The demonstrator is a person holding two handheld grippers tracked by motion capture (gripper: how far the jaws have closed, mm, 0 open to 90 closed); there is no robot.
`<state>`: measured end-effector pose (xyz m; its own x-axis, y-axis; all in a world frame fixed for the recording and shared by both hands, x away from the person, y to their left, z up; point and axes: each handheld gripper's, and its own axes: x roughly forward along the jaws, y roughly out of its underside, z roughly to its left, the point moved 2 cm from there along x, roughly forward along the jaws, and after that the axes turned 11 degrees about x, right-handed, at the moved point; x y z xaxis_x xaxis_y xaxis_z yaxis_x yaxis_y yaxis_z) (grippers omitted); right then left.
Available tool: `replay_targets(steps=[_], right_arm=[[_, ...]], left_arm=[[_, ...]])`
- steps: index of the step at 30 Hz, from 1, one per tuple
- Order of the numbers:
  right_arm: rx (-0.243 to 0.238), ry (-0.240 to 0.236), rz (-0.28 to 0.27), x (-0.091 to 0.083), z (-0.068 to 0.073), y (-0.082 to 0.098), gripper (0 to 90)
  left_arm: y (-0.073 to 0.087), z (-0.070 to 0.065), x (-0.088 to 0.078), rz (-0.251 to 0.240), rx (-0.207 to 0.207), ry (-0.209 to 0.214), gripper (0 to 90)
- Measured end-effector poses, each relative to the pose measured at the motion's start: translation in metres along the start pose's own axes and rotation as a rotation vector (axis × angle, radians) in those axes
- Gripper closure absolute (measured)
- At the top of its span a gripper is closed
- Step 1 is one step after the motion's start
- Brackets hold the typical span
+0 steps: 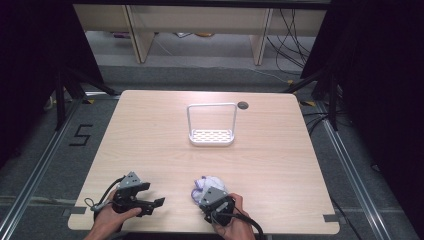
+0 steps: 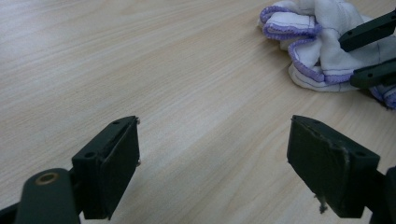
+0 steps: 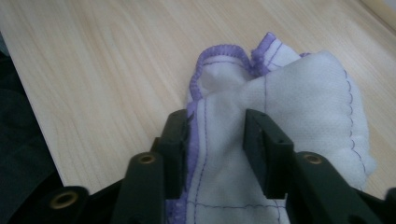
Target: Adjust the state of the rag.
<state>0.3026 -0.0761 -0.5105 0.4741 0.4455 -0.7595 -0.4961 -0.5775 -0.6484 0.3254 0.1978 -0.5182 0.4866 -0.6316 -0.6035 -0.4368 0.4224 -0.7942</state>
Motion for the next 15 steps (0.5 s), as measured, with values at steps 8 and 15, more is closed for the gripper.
replay_targets(steps=[8, 15], right_arm=[[-0.004, -0.075, -0.039, -0.013, -0.007, -0.003, 85.5], [0.021, -0.105, -0.106, -0.033, -0.014, -0.008, 87.3]], left_arm=[[0.000, 0.000, 0.000, 0.005, 0.013, 0.006, 16.6], [-0.002, -0.004, 0.002, -0.005, 0.005, 0.018, 17.5]])
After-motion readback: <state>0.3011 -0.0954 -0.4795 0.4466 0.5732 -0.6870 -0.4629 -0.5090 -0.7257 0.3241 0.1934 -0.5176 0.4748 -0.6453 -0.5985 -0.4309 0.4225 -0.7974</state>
